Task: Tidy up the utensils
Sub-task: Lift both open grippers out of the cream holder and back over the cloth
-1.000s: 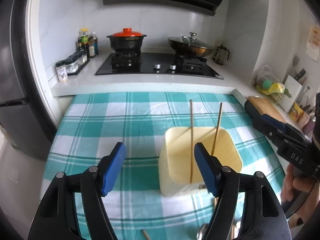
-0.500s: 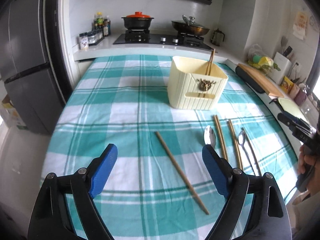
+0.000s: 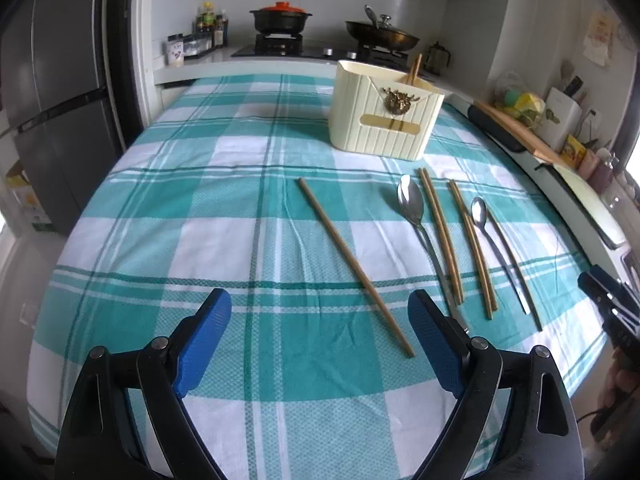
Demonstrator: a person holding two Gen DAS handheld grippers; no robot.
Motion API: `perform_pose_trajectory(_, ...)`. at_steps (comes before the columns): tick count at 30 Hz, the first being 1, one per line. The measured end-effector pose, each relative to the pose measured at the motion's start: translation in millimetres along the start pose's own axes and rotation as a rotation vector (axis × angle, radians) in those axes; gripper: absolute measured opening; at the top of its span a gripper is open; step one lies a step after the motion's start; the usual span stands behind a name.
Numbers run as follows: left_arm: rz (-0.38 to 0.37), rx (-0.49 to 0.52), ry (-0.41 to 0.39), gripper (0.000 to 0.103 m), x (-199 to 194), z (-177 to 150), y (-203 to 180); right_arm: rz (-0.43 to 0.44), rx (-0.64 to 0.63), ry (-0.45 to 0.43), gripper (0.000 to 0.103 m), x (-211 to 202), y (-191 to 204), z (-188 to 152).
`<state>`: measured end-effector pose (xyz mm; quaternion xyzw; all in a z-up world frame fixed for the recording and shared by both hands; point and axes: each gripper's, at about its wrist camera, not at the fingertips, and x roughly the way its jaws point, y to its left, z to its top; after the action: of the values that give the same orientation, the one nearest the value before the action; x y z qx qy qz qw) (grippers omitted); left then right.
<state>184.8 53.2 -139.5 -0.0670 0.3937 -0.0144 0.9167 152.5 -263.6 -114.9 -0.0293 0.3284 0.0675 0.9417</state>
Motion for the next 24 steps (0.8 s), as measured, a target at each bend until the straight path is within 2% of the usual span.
perform_pose_trajectory(10, 0.07, 0.058, -0.035, 0.091, -5, -22, -12, 0.078, -0.097, -0.055, 0.058, -5, 42, -5)
perform_pose_trajectory(15, 0.044, 0.047, -0.035, 0.091, -8, -23, -13, 0.084, -0.105, -0.059, 0.058, -7, 44, -7)
perform_pose_trajectory(24, 0.022, 0.05, -0.106, 0.091, -29, -12, -17, 0.075, -0.092, -0.068, 0.058, -8, 40, -6)
